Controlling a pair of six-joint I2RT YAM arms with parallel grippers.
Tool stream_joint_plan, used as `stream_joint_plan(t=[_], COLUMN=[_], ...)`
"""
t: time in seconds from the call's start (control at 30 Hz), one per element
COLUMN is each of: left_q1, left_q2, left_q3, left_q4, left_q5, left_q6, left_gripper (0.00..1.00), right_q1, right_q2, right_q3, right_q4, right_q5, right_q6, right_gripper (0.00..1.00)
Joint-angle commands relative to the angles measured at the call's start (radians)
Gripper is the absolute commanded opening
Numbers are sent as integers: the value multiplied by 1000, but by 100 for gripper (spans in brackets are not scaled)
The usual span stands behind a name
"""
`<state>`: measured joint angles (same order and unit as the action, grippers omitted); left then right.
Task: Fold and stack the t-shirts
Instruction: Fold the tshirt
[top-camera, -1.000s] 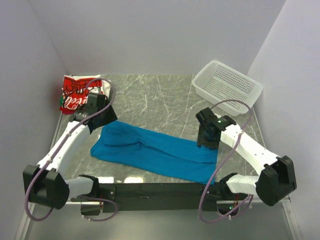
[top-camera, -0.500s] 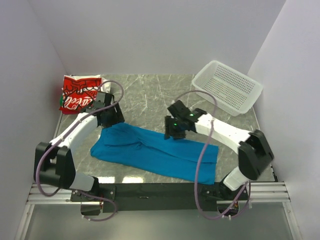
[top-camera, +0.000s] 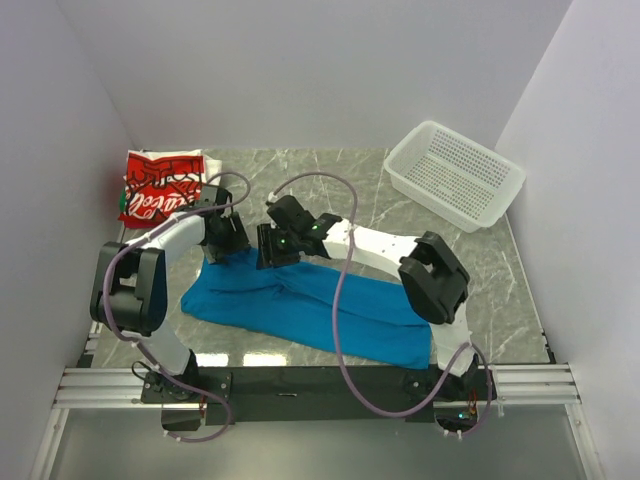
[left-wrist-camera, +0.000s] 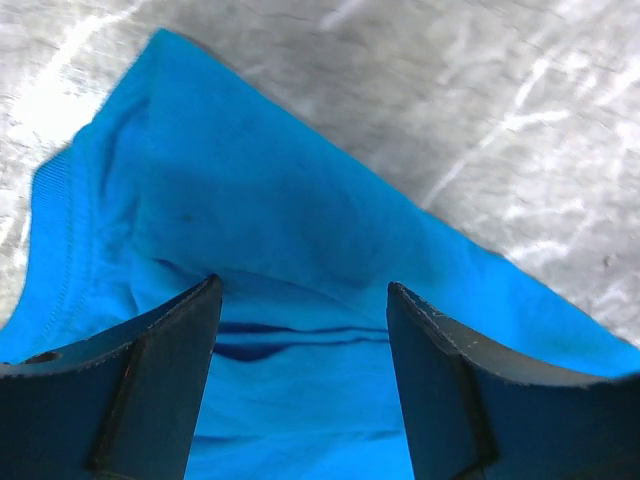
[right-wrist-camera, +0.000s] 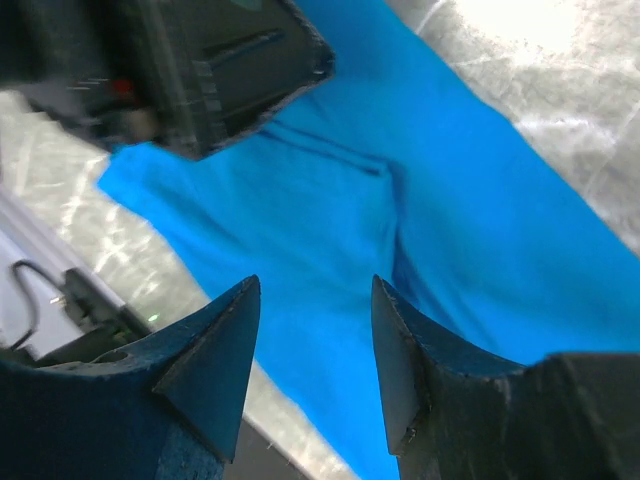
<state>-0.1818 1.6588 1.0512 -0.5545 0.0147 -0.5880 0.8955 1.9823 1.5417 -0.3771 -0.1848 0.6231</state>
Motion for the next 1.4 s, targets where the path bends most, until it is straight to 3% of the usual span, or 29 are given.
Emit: stream_joint_plan(t=[0.0, 0.47, 0.77, 0.97, 1.1, 1.37], left_q1=[16, 30, 41, 56, 67, 84], left_q2=[16, 30, 13, 10, 16, 32], left_q3=[15, -31, -42, -65, -76, -74], left_q4=[24, 18, 7, 16, 24, 25], left_q5=[34, 53, 50, 53, 59, 57], left_q6=[-1, 7, 22, 30, 34, 50], left_gripper=[73, 73, 73, 73, 73, 73], right_q1=[11, 37, 52, 66, 79, 137], right_q2=[53, 136, 187, 155, 109, -14], right_q3=[41, 41, 55, 38, 3, -121], right_q4=[47, 139, 158, 173, 191, 253], right_q5=[15, 59, 74, 116, 116, 102], right_q6=[-23, -65, -71, -91, -109, -175], right_gripper=[55, 54, 48, 31, 12, 7])
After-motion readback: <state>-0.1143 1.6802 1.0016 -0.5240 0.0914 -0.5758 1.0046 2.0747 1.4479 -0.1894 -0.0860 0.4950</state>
